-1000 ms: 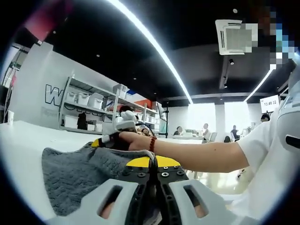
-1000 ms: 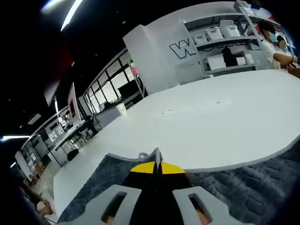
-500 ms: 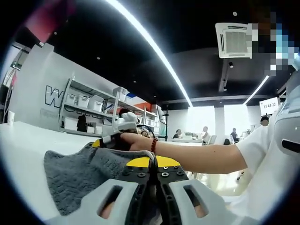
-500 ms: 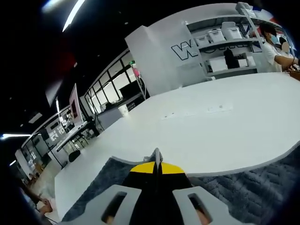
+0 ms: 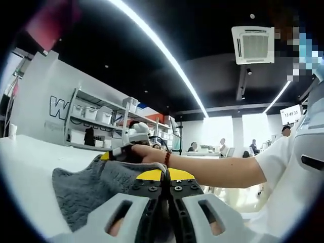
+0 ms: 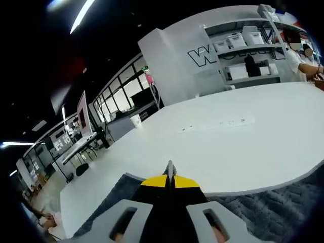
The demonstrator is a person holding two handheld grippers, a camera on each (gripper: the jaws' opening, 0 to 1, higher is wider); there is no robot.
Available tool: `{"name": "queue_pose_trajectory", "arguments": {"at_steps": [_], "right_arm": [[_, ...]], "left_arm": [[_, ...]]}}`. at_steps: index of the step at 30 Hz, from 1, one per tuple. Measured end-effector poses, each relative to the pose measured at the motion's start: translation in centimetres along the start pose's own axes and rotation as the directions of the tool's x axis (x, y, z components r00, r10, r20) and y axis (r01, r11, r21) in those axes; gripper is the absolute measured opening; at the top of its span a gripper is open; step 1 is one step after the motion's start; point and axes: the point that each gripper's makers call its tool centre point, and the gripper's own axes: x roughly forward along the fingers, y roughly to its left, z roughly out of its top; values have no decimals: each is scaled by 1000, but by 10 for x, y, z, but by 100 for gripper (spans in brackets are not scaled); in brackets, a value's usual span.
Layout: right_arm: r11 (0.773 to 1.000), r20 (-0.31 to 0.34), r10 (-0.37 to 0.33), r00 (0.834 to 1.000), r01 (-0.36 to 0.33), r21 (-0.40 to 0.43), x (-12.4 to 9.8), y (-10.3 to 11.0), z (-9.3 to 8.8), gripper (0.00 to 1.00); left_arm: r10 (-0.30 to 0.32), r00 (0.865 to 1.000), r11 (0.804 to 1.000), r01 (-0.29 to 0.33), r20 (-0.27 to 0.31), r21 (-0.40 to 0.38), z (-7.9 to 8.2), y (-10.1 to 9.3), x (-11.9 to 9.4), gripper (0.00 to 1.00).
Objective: Open the folded towel by lifting each exposed corner and separating the folded layers until the towel lies flat within the target outline without major curled edges
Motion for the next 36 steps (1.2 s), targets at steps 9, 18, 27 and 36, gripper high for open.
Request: {"name": "queue_pose_trajectory", "arguments": {"at_steps": [9,18,27,36], "right_arm": [[1000,2,7,1000,-7,-1,-1,6,5,0],[1000,-3,22,1000,-22,15,-4,14,10,0],[999,3,32,999,-32,44,-3,14,14,0],[999,0,29,1000,-29,31,-3,18,18,0]], "left_arm": [[-29,998,996,34,55,-79,8,-1,-3,0],[-57,994,991,67,90,-119,17,0,-8,0],[-69,991,986,85,113,-145,24,4,-13,0],[-74,989,987,91,124,-133,28,8,-18,0]]}}
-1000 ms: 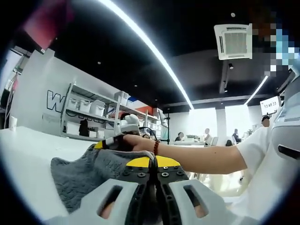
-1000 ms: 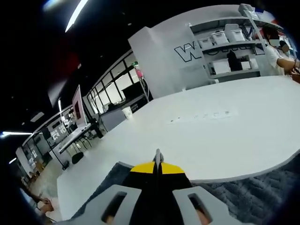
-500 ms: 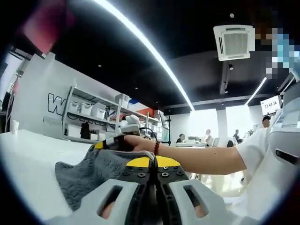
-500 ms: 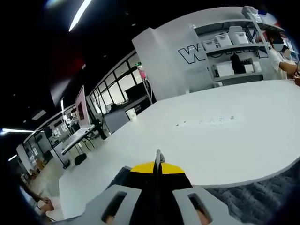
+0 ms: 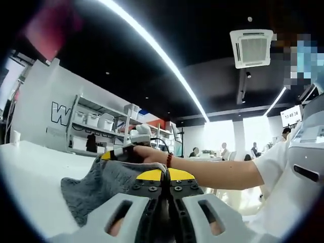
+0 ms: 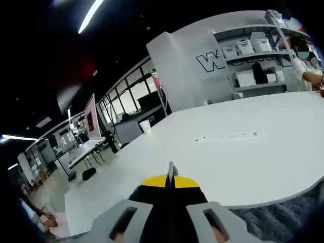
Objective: Open the folded towel by lifting each exposed corner and separating the folded layers until the towel lies flat within the target outline without major curled edges
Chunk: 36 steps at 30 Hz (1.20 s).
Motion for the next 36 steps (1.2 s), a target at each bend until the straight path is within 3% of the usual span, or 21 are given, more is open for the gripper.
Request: {"name": "queue_pose_trajectory", "arguments": {"at_steps": [3,15,23,36], "right_arm": [[1000,5,5,1000,-5,-7,0,4,4,0],[1000,12,19,1000,-19,-9,0,18,8,0],[999,23,33,999,-33,-14,-2,28,19,0],[997,41,58,997,-56,-57,-5,58,31,0]], "left_arm": [[-5,1000,1000,6,21,-30,5,2,-3,0],[1,999,1000,0,40,-16,15,6,-11,0],[13,998,1000,-13,59,-2,25,11,-18,0],[21,996,1000,-23,86,20,44,16,-30,0]]}}
